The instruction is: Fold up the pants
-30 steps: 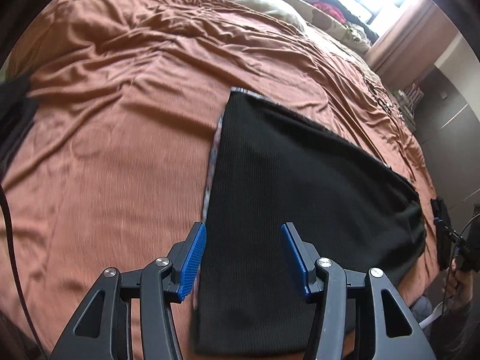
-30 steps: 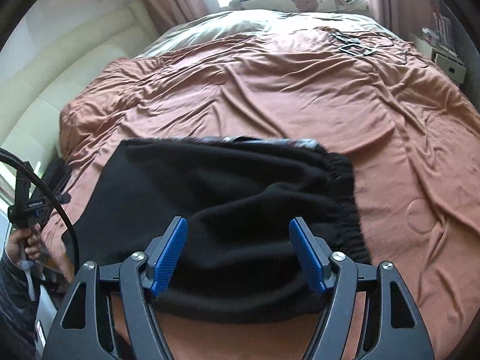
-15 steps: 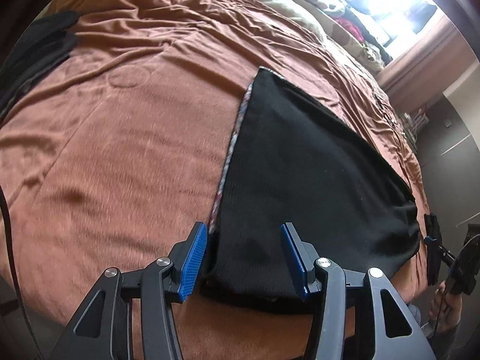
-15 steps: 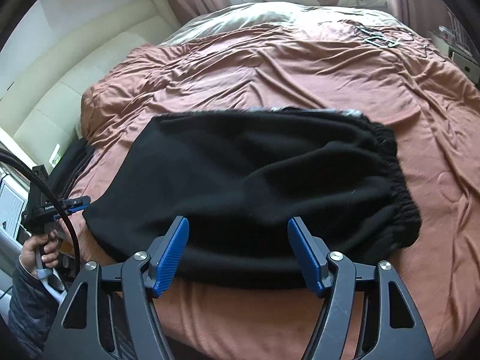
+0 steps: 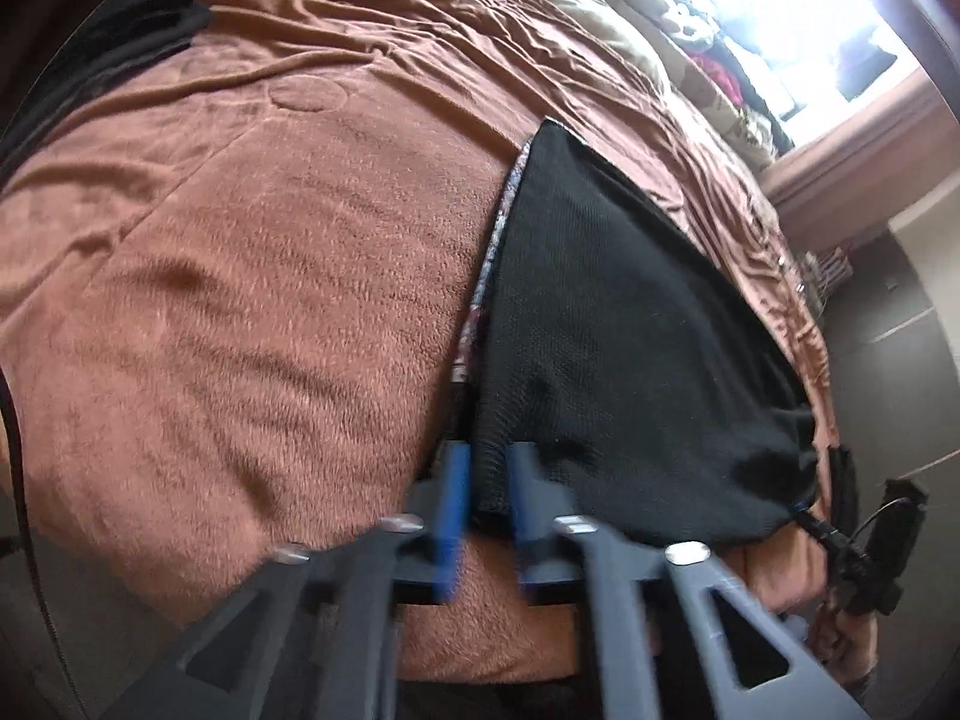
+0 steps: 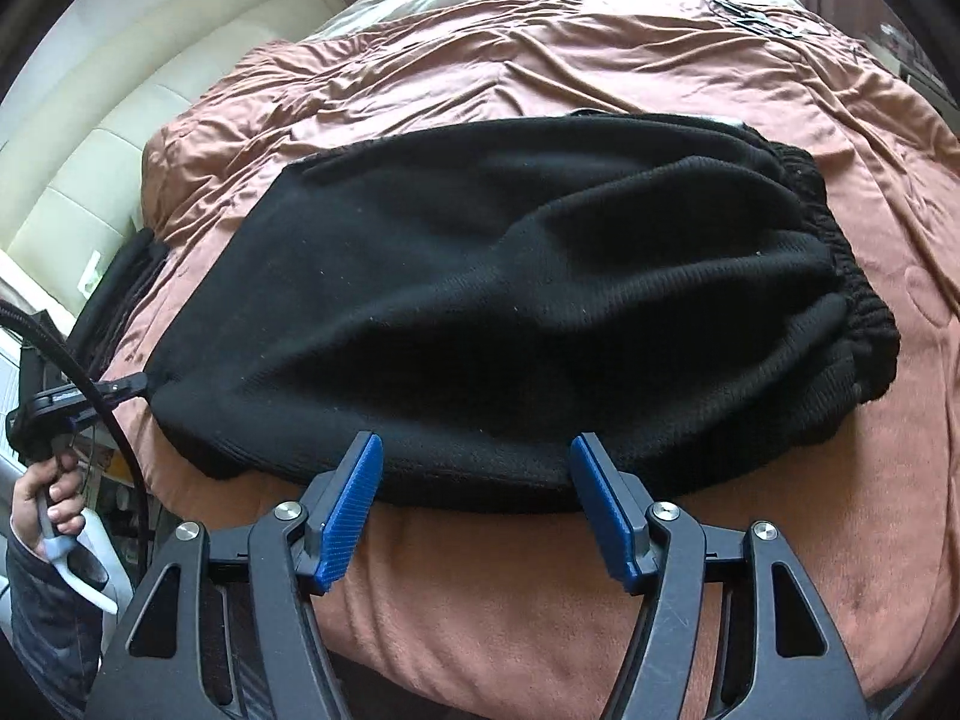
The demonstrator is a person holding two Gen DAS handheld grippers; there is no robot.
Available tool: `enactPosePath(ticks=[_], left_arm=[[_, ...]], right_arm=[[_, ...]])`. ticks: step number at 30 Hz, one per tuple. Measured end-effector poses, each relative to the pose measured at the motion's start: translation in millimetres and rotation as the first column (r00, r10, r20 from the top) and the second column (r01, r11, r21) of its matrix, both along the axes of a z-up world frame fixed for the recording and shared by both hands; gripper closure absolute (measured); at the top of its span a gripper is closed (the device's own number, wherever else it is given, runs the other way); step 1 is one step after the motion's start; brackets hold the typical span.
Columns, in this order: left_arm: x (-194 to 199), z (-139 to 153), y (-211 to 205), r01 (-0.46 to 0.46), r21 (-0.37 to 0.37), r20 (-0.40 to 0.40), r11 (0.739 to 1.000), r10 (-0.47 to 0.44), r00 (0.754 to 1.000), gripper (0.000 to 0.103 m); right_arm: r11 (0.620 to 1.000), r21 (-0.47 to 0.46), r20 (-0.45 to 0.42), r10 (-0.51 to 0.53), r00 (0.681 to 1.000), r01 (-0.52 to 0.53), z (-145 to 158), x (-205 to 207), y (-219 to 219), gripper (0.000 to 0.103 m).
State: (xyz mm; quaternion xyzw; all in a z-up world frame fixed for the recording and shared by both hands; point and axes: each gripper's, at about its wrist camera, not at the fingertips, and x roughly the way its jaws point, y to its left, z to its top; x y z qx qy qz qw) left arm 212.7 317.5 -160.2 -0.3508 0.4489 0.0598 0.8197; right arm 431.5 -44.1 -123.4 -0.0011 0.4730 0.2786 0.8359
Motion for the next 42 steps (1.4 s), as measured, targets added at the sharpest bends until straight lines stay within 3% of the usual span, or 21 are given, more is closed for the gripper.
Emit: enactPosePath(ticks=[1,2,11,16,18,20,25,27,29,36,39,42], left_arm=[[-2,0,1,-0.013,-0.010,0.005,1.000,0.013,1.000,0.043],[-6,1,1,-0.028,-0.019,0.015,0.999,0.028,0.999,0.036],[-17,-20,5,-0.116,-0.214,0.031,0.970,0.126,0.992,0.036],[-15,-23,6,-0.163,-0.267,0.043,0.950,0.181,0.983,0.036],[-12,-28,7,-0.191,-0.292,0.047,0.937,0.213,0.976,0.037],[-12,-29,8,-0.216,-0.309,0.052,0.926,0.244,0.969,0.042],[-16,-31,5,-0.248,-0.329,0.071,0.911,0.286,0.956,0.046],[-16,-33,5,-0.245,-0.355,0.073,0.902,0.288,0.955,0.060],[-14,-39,5,-0.239,-0.373,0.046,0.897,0.275,0.960,0.095],[-29,-38,7,-0.231,-0.390,0.087,0.891,0.285,0.954,0.095],[-35,-39,9,-0.231,-0.400,0.090,0.887,0.289,0.953,0.095],[-40,-38,9,-0.239,-0.396,0.090,0.887,0.297,0.951,0.095]], right_arm=[[1.000,0.001,0.000,0.000,1.000,0.000,0,-1,1,0.039],[1.000,0.002,-0.001,0.002,1.000,-0.002,0,0,2,0.039],[0.999,0.043,0.021,0.015,1.000,-0.016,3,-8,8,0.039],[0.997,0.060,0.038,0.044,0.998,-0.046,2,-12,20,0.039],[0.996,0.065,0.047,0.051,0.998,-0.054,2,-13,30,0.046],[0.995,0.072,0.044,0.061,0.997,-0.064,0,-12,40,0.059],[0.991,0.083,0.036,0.104,0.994,-0.107,-8,-16,66,0.064],[0.990,0.077,0.031,0.120,0.992,-0.122,-14,-17,75,0.064],[0.988,0.070,0.025,0.135,0.991,-0.137,-20,-16,84,0.067],[0.984,-0.006,-0.057,0.180,0.982,-0.180,-55,-17,100,0.078],[0.974,-0.058,-0.059,0.218,0.974,-0.221,-51,-20,104,0.078],[0.975,-0.025,-0.058,0.217,0.974,-0.219,-38,-14,100,0.078]])
